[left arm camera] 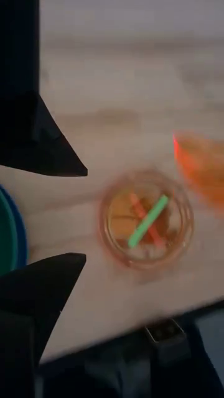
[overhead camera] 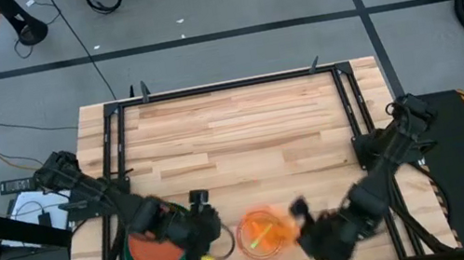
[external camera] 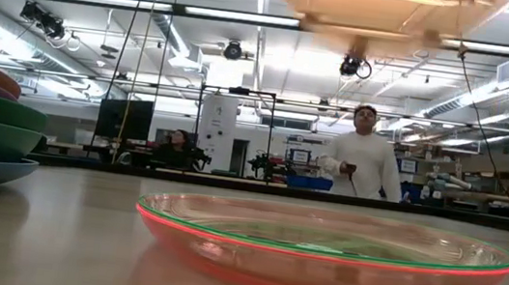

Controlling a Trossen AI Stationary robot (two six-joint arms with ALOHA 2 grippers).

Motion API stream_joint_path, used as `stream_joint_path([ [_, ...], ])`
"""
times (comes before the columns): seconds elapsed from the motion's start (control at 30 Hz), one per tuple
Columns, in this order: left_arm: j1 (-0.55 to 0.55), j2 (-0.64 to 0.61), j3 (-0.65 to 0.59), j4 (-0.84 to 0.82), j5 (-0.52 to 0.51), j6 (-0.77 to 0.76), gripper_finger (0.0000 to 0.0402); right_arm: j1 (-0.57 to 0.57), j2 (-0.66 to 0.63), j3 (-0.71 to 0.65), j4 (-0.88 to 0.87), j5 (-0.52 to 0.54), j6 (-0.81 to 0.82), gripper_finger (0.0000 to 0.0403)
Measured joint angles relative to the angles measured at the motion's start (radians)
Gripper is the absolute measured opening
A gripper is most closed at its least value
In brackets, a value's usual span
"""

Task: Stack plastic plates
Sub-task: Stack the transparent orange plate on top of the transparent green plate

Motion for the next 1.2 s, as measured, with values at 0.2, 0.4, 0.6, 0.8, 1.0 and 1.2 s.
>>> stream_joint_path([
  [0.2,0.094,-0.073,-0.14,0.117,0.111,0.031,0.0217,0.08,0.056,0.017,0.08,-0.014,-0.234,0.0002],
  [0.4,0.144,-0.195,-0.249,0.265,0.129,0.088,0.0217,0.042,0.144,0.019,0.078,-0.03,-0.309,0.0002],
  [0.6,0.196,-0.292,-0.338,0.317,0.173,0.053,0.0217,0.013,0.271,0.122,-0.025,0.008,-0.425,0.0002],
  [0.8,0.194,-0.347,-0.422,0.382,0.176,0.05,0.0217,0.006,0.333,0.184,-0.086,0.02,-0.445,0.0002],
  [1.0,0.174,-0.354,-0.479,0.431,0.175,0.023,0.0217,-0.016,0.379,0.175,-0.095,0.025,-0.446,0.0002],
  [1.2,0.164,-0.353,-0.497,0.444,0.175,0.024,0.0217,-0.027,0.395,0.176,-0.074,0.015,-0.459,0.0002],
])
